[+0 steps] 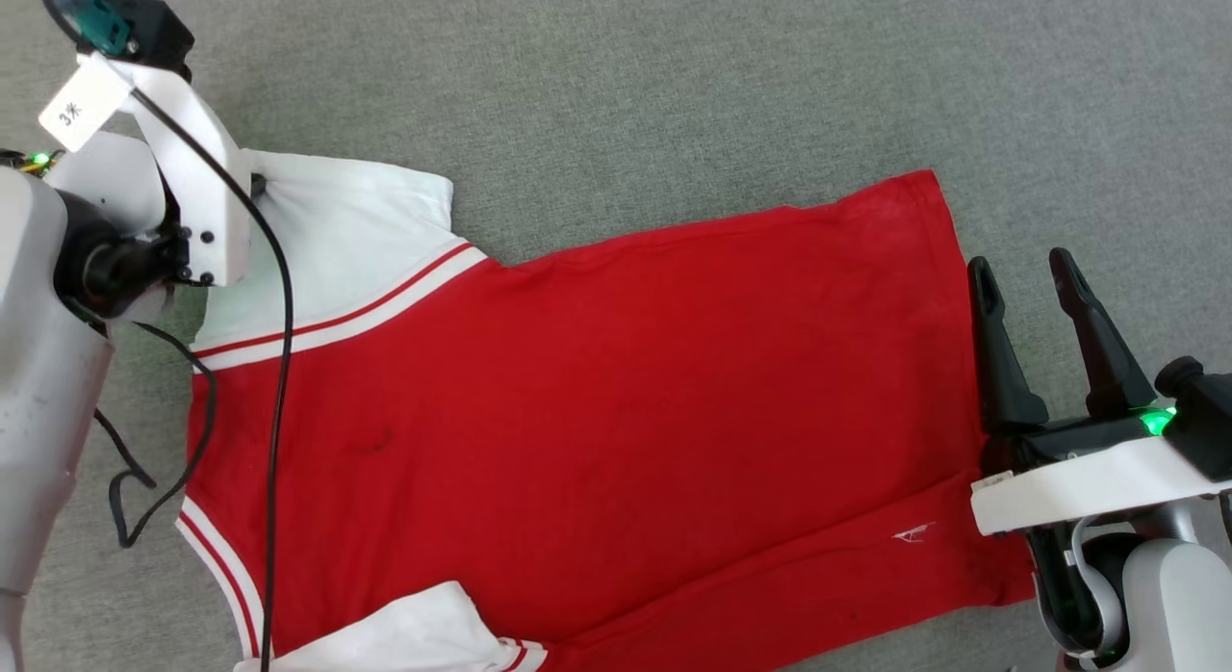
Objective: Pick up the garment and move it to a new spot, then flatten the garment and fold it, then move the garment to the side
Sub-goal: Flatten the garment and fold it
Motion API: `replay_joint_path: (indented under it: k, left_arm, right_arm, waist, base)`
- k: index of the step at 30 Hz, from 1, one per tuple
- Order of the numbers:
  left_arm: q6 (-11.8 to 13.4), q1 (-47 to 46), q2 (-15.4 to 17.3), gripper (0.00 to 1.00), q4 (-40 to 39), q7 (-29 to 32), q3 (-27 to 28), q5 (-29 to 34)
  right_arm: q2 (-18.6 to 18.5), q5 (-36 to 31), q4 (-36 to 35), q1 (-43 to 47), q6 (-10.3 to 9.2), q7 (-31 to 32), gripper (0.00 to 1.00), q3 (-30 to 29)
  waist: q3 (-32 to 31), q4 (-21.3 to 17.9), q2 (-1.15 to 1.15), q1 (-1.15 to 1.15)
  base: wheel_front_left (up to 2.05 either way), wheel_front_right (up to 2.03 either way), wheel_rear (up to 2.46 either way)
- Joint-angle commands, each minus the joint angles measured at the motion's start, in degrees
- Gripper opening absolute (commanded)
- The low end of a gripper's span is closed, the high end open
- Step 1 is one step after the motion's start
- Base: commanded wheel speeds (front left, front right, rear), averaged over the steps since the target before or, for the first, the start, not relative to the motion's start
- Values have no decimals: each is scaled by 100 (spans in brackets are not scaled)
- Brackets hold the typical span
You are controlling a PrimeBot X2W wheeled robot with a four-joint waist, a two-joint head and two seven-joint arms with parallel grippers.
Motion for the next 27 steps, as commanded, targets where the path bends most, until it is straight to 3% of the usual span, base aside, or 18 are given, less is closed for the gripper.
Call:
replay_joint_path:
  k: [1,7,13,20,27]
  left_arm:
    - [-21,301,-29,0,109,13,-90,-10]
    - [-32,412,5,0,-181,-1125,145,-105]
    - [-41,829,163,0,-782,-1697,50,-175]
    - [127,1325,313,0,-1853,-1652,71,-328]
    - [482,1911,559,0,-3228,-1375,-20,-318]
  right_arm:
    - [21,-41,-1,-36,-5,18,100,-9]
    - [-113,-117,32,44,-5,369,100,-61]
    - [-372,-180,-67,163,-5,918,100,-206]
    - [-829,-138,-139,155,-5,2182,100,-412]
    - [-1298,22,20,-354,-6,4194,100,-666]
  waist:
    - [-43,25,0,0]
    - [-350,130,0,0]
    - [-678,384,0,0]
    - [-955,768,0,0]
    - [-920,1109,0,0]
  base:
    - [0,0,0]
    - [0,0,0]
    - [0,0,0]
    - [0,0,0]
    - [0,0,0]
